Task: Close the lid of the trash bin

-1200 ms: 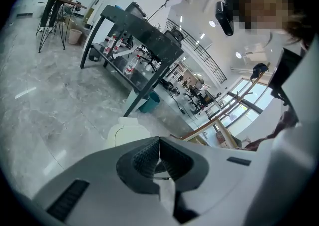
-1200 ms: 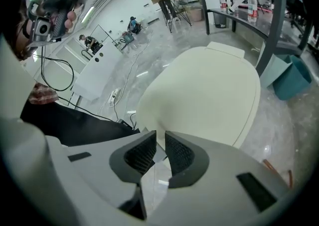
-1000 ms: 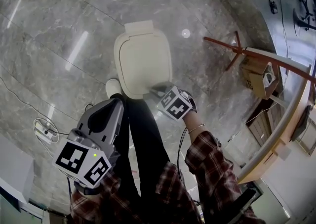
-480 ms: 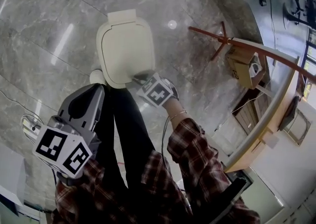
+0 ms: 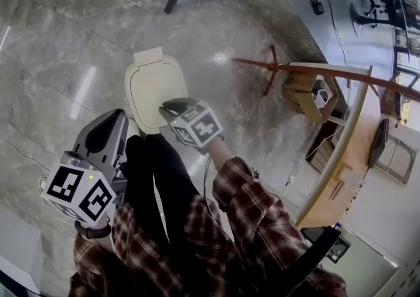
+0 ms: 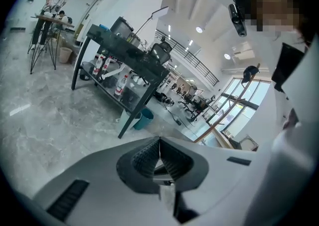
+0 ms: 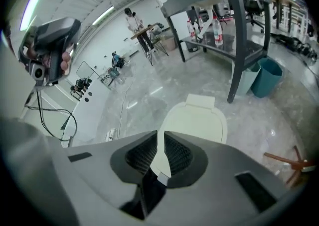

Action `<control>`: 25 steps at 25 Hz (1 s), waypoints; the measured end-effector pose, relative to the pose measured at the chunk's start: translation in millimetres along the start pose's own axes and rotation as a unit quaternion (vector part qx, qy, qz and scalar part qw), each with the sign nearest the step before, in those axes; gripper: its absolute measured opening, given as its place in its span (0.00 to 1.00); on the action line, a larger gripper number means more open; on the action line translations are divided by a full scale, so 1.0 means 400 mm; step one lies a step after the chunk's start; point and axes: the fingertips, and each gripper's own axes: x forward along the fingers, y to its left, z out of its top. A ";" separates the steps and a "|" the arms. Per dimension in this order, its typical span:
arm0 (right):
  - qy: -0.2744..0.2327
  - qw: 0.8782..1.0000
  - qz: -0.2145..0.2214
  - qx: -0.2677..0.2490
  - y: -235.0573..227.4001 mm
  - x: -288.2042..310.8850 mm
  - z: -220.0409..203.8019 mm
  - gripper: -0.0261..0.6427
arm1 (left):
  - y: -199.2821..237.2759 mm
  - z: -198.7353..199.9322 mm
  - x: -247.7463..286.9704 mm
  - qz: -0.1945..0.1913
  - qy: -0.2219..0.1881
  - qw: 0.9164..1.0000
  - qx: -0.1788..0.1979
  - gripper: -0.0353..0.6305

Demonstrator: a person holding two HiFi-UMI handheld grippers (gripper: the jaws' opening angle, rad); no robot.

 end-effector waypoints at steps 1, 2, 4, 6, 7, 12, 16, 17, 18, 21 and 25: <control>-0.016 1.000 0.000 0.001 0.011 -0.038 0.042 0.12 | -0.019 0.030 -0.011 -0.002 -0.007 1.000 0.005 0.07; -0.034 0.999 -0.001 0.002 0.020 -0.077 0.087 0.12 | -0.039 0.060 -0.023 -0.004 -0.015 1.000 0.011 0.07; -0.073 0.997 -0.004 0.006 0.039 -0.164 0.179 0.12 | -0.079 0.120 -0.048 -0.009 -0.031 0.999 0.024 0.07; -0.110 0.994 -0.004 0.014 0.069 -0.256 0.258 0.12 | -0.121 0.171 -0.079 -0.015 -0.040 0.999 0.034 0.07; -0.127 0.992 -0.004 0.018 0.089 -0.302 0.294 0.12 | -0.142 0.195 -0.097 -0.019 -0.044 0.998 0.039 0.07; -0.224 0.975 0.000 -0.005 0.206 -0.530 0.467 0.12 | -0.243 0.321 -0.191 -0.025 -0.087 0.993 0.081 0.07; -0.280 0.959 -0.012 -0.046 0.320 -0.703 0.545 0.12 | -0.334 0.409 -0.273 -0.031 -0.126 0.986 0.104 0.07; -0.293 0.954 -0.018 -0.059 0.347 -0.741 0.560 0.12 | -0.356 0.426 -0.291 -0.033 -0.131 0.984 0.114 0.07; -0.305 0.949 -0.022 -0.072 0.374 -0.777 0.573 0.12 | -0.376 0.439 -0.308 -0.034 -0.135 0.982 0.126 0.07; -0.348 0.933 -0.008 -0.090 0.452 -0.885 0.602 0.12 | -0.440 0.470 -0.353 -0.047 -0.148 0.977 0.147 0.07; -0.411 0.907 0.027 -0.082 0.524 -1.018 0.612 0.11 | -0.521 0.501 -0.396 -0.066 -0.169 0.968 0.171 0.07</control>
